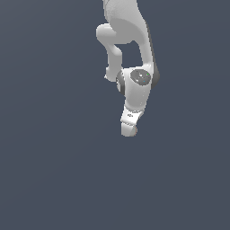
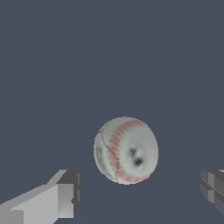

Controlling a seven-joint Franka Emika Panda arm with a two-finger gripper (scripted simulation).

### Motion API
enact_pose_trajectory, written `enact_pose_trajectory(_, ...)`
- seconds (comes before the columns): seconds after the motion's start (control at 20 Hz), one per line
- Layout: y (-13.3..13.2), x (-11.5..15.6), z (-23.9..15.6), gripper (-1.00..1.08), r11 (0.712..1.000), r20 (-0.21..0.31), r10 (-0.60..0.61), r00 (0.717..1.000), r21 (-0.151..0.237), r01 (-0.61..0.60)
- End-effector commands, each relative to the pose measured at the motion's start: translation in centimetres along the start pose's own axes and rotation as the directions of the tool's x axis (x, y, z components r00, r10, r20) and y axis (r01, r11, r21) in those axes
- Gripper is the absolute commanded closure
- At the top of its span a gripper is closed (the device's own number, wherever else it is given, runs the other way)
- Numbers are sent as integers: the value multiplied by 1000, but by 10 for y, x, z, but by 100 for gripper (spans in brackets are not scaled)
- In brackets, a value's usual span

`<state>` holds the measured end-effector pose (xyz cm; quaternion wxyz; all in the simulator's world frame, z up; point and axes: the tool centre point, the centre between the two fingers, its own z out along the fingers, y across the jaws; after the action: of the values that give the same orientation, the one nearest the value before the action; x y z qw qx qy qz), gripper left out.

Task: Pick up the object and move it to a goal position.

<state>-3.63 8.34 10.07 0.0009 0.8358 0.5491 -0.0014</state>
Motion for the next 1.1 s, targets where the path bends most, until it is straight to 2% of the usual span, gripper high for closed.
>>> enact_pose_trajectory(0.0,-2,2,1,-92,999,-2,-35,999,0,35)
enact_pose_trajectory(0.5,-4,4,6,-92,998,-3,-61,998,0,61)
enact_pose_trajectory(1.05,-5,4,50,-92,998,-3,-66,998,0,66)
